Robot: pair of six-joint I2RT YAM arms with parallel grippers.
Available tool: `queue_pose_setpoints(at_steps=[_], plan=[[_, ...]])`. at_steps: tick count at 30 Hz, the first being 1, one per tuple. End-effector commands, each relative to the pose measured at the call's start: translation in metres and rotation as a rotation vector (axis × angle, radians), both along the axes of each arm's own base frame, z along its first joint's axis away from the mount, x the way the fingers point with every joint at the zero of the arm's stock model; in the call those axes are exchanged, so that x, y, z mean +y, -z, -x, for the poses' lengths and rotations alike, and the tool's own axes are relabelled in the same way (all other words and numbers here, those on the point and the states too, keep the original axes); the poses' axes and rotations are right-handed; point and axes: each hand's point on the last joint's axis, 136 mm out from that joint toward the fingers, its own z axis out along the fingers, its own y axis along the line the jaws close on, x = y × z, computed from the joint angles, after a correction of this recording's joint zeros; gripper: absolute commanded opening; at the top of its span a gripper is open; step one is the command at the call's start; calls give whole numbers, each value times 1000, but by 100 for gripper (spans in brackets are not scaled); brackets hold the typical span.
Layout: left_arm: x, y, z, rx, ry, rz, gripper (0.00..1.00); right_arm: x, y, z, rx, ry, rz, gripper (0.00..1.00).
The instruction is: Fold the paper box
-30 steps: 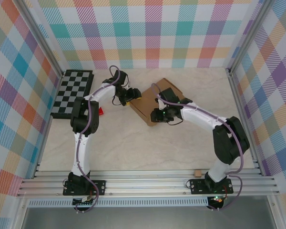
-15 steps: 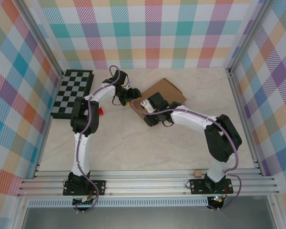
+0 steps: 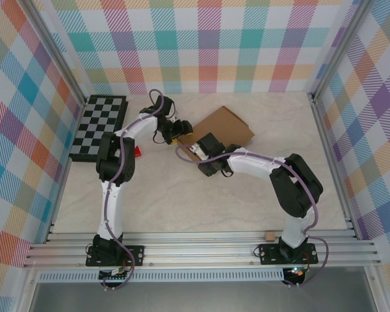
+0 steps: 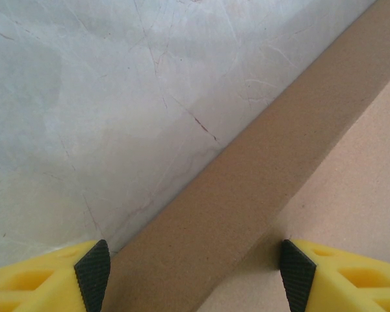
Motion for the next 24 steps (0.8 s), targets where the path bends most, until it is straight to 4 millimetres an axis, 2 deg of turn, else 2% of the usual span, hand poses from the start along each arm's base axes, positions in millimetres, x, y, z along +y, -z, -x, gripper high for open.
queue_pose_setpoints(at_steps=[1,7,14,17,22,24], plan=[[12,30,27,124,-4,-79,72,-6,9,8,6,17,26,46],[12,31,28,129,-4,-77,72,-13,15,7,-9,53,51,47],[12,29,28,125,-3,-76,72,-18,2,-4,-66,90,70,37],[13,28,28,124,-4,-75,72,-18,-1,-5,-74,94,67,37],[12,30,28,127,-9,-68,72,0,1,7,6,130,-85,36],[11,31,28,130,-15,-60,72,1,2,10,22,177,-136,29]])
